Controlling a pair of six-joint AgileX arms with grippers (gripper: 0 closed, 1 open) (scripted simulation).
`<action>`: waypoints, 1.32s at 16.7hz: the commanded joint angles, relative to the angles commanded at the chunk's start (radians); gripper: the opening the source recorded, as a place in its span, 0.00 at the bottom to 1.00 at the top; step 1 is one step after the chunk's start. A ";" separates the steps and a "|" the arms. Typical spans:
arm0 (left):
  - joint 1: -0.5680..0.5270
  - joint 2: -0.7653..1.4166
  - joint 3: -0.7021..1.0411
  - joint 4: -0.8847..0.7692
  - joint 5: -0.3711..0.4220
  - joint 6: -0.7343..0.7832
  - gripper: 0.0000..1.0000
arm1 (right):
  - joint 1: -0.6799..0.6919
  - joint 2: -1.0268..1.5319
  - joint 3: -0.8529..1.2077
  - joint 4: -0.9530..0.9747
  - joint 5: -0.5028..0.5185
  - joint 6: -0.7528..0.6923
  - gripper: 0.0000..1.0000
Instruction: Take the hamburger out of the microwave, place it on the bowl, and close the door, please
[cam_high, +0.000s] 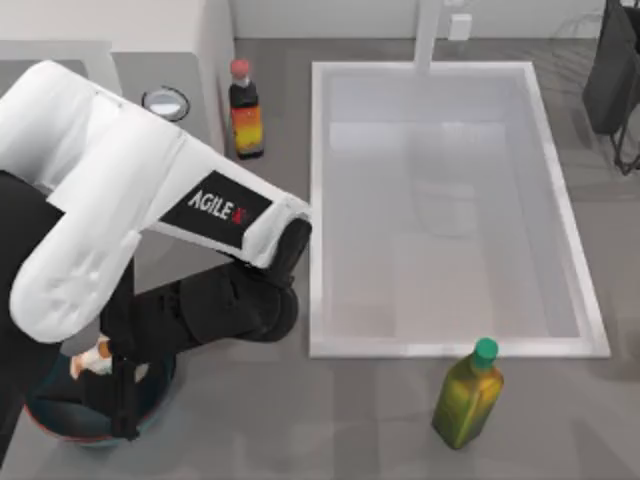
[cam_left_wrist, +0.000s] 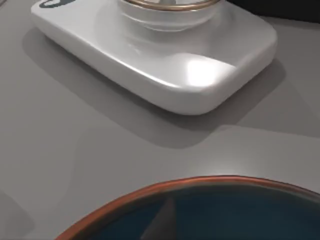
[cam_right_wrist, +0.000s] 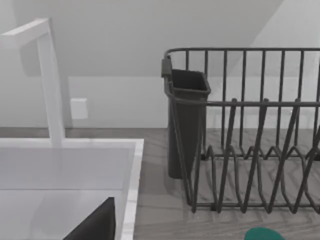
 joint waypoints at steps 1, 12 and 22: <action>0.000 0.000 0.000 0.000 0.000 0.000 0.68 | 0.000 0.000 0.000 0.000 0.000 0.000 1.00; 0.000 0.000 0.000 0.000 0.000 0.000 1.00 | 0.000 0.000 0.000 0.000 0.000 0.000 1.00; 0.081 -0.329 -0.124 0.131 0.097 0.216 1.00 | 0.000 0.000 0.000 0.000 0.000 0.000 1.00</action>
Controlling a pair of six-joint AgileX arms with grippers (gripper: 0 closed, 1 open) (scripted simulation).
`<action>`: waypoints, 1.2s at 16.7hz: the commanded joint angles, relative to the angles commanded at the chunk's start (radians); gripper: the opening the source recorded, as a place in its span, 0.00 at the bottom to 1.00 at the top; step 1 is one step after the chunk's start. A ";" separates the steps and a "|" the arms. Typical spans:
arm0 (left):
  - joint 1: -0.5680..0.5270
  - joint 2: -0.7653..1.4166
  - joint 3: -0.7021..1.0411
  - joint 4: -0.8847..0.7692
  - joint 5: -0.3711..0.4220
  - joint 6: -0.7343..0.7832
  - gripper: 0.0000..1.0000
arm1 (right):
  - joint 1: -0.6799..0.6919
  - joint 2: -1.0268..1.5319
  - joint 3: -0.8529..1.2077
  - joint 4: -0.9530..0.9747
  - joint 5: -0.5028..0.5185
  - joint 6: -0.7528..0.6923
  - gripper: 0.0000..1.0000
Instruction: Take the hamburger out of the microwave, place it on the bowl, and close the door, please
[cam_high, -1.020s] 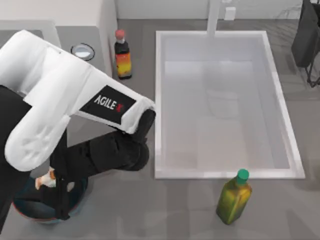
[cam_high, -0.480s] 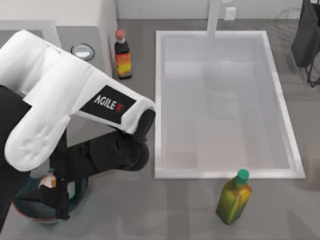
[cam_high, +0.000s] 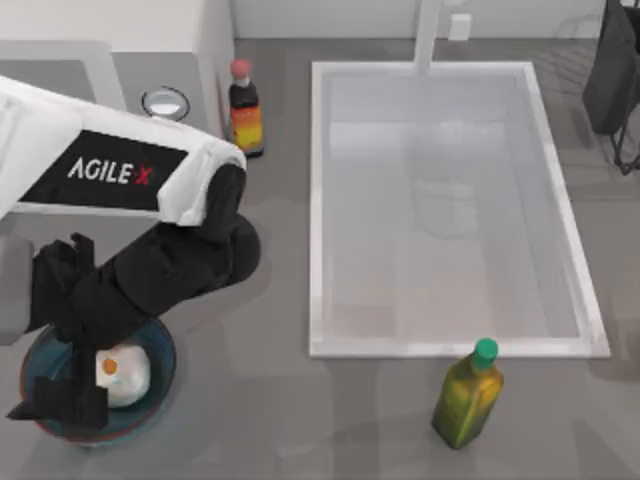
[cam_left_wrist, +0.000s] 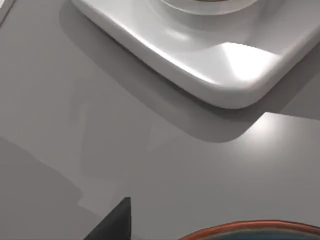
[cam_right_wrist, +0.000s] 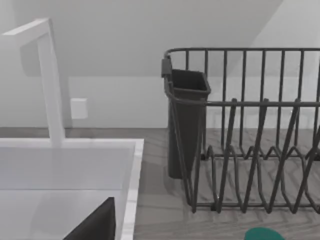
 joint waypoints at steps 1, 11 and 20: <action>0.024 -0.082 -0.037 0.042 0.032 0.084 1.00 | 0.000 0.000 0.000 0.000 0.000 0.000 1.00; 0.311 -1.148 -0.590 0.691 0.389 1.387 1.00 | 0.000 0.000 0.000 0.000 0.000 0.000 1.00; 0.508 -1.930 -1.101 1.316 0.592 2.359 1.00 | 0.000 0.000 0.000 0.000 0.000 0.000 1.00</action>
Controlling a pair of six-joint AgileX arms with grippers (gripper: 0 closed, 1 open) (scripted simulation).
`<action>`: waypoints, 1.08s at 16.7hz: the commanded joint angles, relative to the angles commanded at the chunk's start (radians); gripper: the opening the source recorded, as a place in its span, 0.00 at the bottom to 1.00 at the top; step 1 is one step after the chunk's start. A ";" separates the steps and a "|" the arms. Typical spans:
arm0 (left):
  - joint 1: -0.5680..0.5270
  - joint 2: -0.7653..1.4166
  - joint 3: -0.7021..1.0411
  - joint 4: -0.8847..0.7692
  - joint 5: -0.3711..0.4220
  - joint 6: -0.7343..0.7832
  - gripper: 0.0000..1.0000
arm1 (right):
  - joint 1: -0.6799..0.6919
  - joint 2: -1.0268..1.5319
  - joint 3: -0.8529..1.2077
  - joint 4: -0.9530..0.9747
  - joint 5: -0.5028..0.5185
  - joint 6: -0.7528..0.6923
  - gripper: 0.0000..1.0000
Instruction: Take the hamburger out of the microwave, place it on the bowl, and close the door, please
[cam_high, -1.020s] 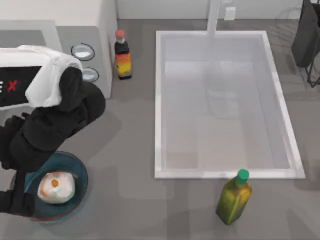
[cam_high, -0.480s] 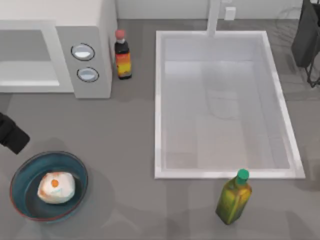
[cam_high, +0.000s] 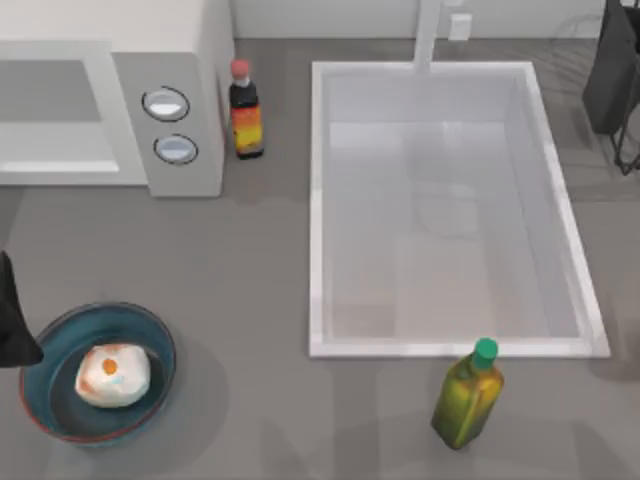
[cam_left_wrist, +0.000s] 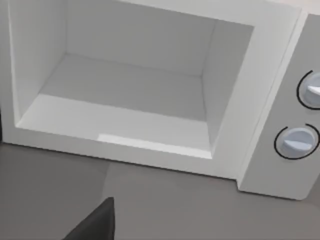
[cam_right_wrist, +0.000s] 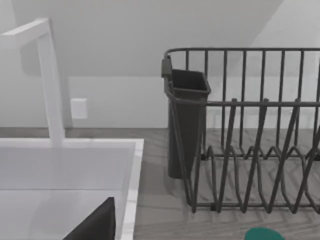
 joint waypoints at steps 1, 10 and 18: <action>0.011 -0.045 -0.037 0.046 0.010 0.057 1.00 | 0.000 0.000 0.000 0.000 0.000 0.000 1.00; 0.034 -0.137 -0.120 0.149 0.027 0.180 1.00 | 0.000 0.000 0.000 0.000 0.000 0.000 1.00; 0.034 -0.137 -0.120 0.149 0.027 0.180 0.40 | 0.000 0.000 0.000 0.000 0.000 0.000 1.00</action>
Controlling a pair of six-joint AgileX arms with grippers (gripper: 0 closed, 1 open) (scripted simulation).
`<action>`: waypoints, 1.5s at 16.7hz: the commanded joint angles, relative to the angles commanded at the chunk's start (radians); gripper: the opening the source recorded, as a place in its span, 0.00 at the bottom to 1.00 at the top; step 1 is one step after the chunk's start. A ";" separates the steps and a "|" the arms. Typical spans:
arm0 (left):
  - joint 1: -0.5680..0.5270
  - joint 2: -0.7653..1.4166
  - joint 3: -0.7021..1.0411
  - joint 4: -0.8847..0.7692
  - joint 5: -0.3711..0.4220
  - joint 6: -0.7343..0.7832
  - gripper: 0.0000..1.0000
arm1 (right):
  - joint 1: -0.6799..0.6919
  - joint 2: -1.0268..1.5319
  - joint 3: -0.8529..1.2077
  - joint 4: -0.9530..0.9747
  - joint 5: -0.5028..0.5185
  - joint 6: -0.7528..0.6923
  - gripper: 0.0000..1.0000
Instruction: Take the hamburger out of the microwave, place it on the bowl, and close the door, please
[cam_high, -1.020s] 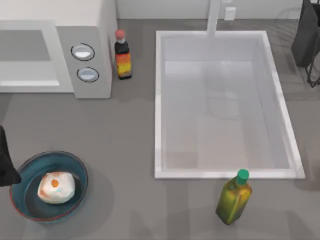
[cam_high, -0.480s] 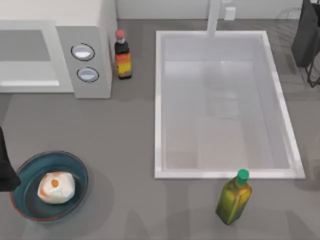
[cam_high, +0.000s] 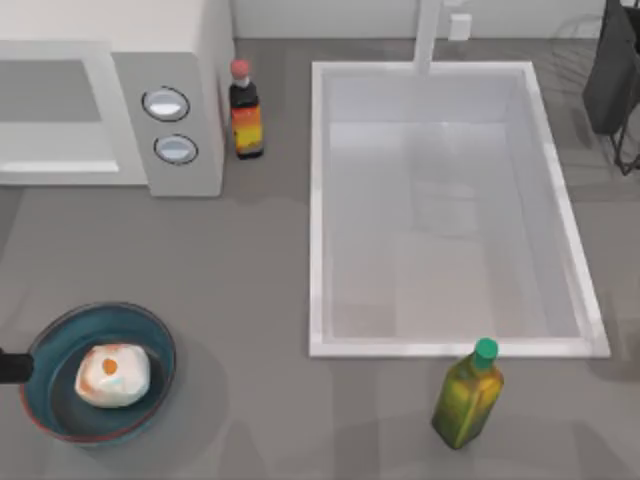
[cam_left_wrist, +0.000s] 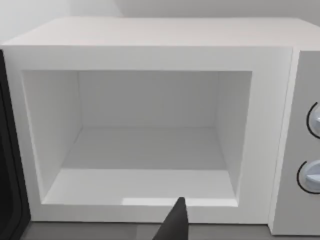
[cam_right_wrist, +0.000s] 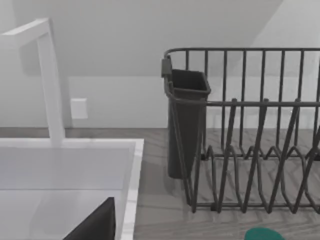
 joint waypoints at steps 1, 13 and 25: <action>0.000 0.000 0.000 0.000 0.000 0.000 0.32 | 0.000 0.000 0.000 0.000 0.000 0.000 1.00; 0.000 0.000 0.000 0.000 0.000 0.000 0.00 | 0.000 0.000 0.000 0.000 0.000 0.000 1.00; -0.261 -0.064 0.021 -0.085 -0.261 -0.001 0.00 | 0.000 0.000 0.000 0.000 0.000 0.000 1.00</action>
